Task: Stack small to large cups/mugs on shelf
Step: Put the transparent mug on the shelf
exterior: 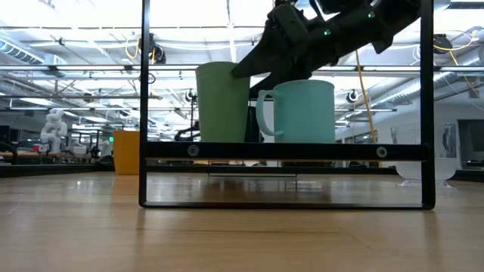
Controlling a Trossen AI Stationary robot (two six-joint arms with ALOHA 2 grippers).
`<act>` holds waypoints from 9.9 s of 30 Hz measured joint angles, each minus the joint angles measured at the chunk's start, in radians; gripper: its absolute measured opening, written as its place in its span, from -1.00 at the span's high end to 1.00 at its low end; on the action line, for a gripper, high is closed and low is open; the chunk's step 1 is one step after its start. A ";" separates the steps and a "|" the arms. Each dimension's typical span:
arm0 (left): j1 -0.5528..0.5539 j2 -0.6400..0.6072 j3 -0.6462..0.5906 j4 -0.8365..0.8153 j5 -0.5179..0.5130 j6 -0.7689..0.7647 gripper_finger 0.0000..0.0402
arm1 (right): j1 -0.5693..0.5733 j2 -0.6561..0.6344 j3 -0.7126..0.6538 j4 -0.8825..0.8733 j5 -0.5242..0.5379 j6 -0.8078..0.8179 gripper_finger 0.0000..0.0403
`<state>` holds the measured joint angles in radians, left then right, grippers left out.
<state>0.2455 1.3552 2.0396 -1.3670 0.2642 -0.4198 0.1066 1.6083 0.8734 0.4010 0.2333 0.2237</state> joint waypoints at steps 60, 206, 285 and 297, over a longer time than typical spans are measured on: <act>-0.014 0.039 -0.348 -0.098 -0.290 0.104 0.84 | 0.066 -0.656 0.000 -1.027 -0.494 0.571 -0.19; -0.144 0.039 -0.348 0.033 -0.245 -0.009 0.84 | 0.250 -0.020 0.761 -1.569 -0.341 -0.134 1.00; -0.218 0.038 -0.348 0.032 -0.238 0.277 0.84 | 0.220 0.319 0.822 -1.505 -0.429 -0.147 1.00; -0.218 0.038 -0.348 0.032 -0.238 0.276 0.84 | 0.215 0.323 0.822 -1.497 -0.471 -0.172 1.00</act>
<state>0.0273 1.3930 1.6913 -1.3349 0.0257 -0.1436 0.3218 1.9308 1.6951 -1.0963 -0.2376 0.0520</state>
